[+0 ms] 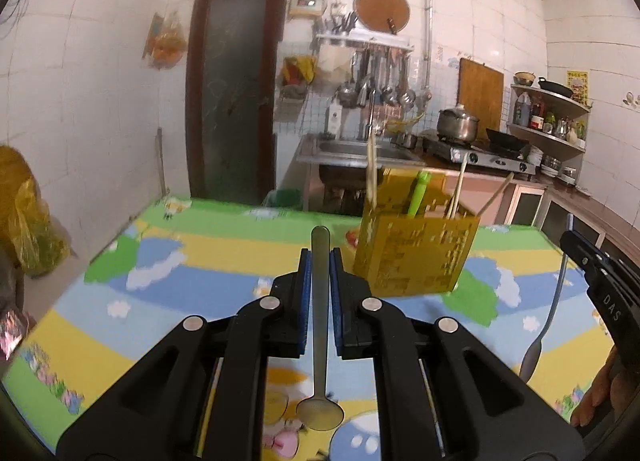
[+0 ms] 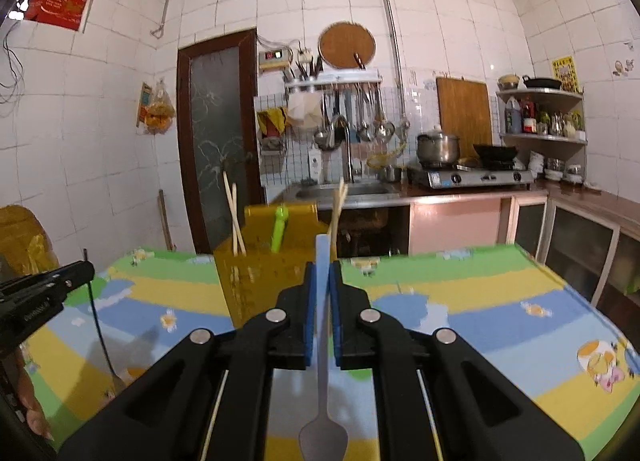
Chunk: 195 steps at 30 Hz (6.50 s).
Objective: Organize utensils
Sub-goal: 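Lift both spoons and carry them over the yellow holder, then lower both spoons into the yellow holder and open both tools, then move both open tools back down toward the loose wooden chopsticks, then close the right tool on a single wooden chopstick, then grasp another wooden chopstick with the left tool while the right tool holds its chopstick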
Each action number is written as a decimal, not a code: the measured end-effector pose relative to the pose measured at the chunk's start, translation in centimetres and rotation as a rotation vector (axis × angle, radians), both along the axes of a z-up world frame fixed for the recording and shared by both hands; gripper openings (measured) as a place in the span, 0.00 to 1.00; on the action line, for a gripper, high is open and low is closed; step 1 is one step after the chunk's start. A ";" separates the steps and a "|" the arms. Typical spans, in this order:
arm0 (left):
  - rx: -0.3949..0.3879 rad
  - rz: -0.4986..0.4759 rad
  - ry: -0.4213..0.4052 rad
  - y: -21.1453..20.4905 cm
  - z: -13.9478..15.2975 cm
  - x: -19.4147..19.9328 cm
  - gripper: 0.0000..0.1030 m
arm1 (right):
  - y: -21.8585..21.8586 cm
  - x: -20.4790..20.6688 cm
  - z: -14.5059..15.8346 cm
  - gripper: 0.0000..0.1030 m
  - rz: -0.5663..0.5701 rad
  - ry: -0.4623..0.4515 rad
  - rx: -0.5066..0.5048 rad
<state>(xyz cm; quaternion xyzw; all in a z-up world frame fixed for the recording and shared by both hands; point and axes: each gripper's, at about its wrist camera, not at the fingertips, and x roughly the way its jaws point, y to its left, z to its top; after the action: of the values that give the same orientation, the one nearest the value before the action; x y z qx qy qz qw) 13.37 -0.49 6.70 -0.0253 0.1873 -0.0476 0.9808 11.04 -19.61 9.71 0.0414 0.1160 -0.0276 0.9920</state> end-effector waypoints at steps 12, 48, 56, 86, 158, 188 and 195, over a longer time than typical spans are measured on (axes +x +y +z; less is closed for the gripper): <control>-0.032 -0.064 -0.181 -4.2 10.5 7.0 0.08 | -0.9 9.0 8.6 0.07 0.031 -0.164 0.051; -0.024 -0.010 -0.023 -2.1 4.7 10.6 0.87 | -2.4 14.0 5.4 0.62 -0.052 0.062 -0.018; 0.017 0.035 0.077 1.6 0.6 4.2 0.95 | -1.8 8.4 2.3 0.69 -0.016 0.196 0.009; 0.052 0.084 0.391 4.9 -11.3 5.8 0.95 | 4.0 7.6 -11.3 0.80 0.070 0.565 -0.047; 0.045 0.007 0.549 -5.7 -12.2 3.9 0.95 | -4.0 6.7 -11.8 0.06 0.071 0.626 0.111; 0.171 -0.121 0.591 -9.9 -12.9 5.4 0.06 | -2.7 6.6 -12.3 0.05 0.053 0.636 0.039; 0.155 -0.133 0.574 -9.5 -12.9 5.5 0.05 | -3.1 6.3 -11.6 0.05 0.042 0.604 0.055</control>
<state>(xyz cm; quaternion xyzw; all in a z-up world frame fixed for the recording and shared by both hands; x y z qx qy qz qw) 18.85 -10.02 -6.16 0.0495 0.4611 -0.0883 0.8816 17.35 -22.70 -1.93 0.0560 0.4074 -0.0149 0.9114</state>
